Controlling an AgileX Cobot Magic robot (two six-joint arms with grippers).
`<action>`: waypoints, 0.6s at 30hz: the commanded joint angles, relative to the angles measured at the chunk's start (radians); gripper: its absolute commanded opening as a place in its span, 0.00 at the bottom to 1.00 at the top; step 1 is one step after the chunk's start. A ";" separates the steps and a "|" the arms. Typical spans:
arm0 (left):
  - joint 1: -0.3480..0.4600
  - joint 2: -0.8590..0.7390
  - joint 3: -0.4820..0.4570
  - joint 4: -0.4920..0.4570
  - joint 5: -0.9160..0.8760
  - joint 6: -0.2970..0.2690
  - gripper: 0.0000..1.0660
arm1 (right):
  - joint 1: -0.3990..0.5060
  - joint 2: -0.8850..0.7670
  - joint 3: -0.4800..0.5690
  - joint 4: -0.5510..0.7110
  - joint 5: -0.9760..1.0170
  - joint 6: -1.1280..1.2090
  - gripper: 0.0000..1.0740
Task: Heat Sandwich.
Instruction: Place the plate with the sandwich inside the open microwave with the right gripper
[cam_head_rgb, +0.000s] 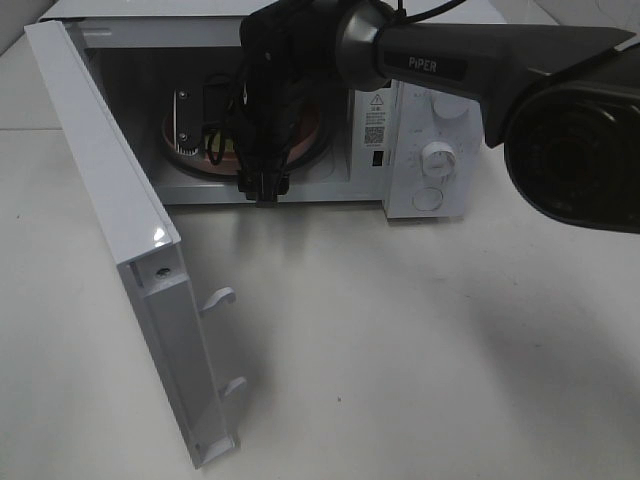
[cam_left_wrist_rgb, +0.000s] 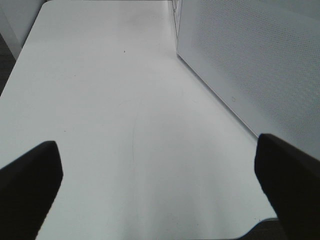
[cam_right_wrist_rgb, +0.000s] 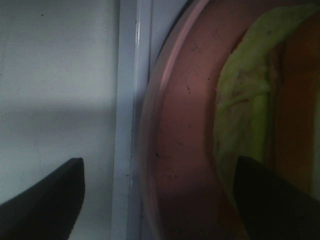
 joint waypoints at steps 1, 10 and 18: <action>0.002 -0.016 0.001 0.001 -0.012 0.000 0.94 | -0.002 0.003 -0.006 -0.003 0.003 0.029 0.72; 0.002 -0.016 0.001 0.001 -0.012 0.000 0.94 | -0.002 -0.007 -0.006 -0.003 -0.003 0.035 0.71; 0.002 -0.016 0.001 0.001 -0.012 0.000 0.94 | 0.001 -0.032 0.036 -0.003 -0.041 0.040 0.71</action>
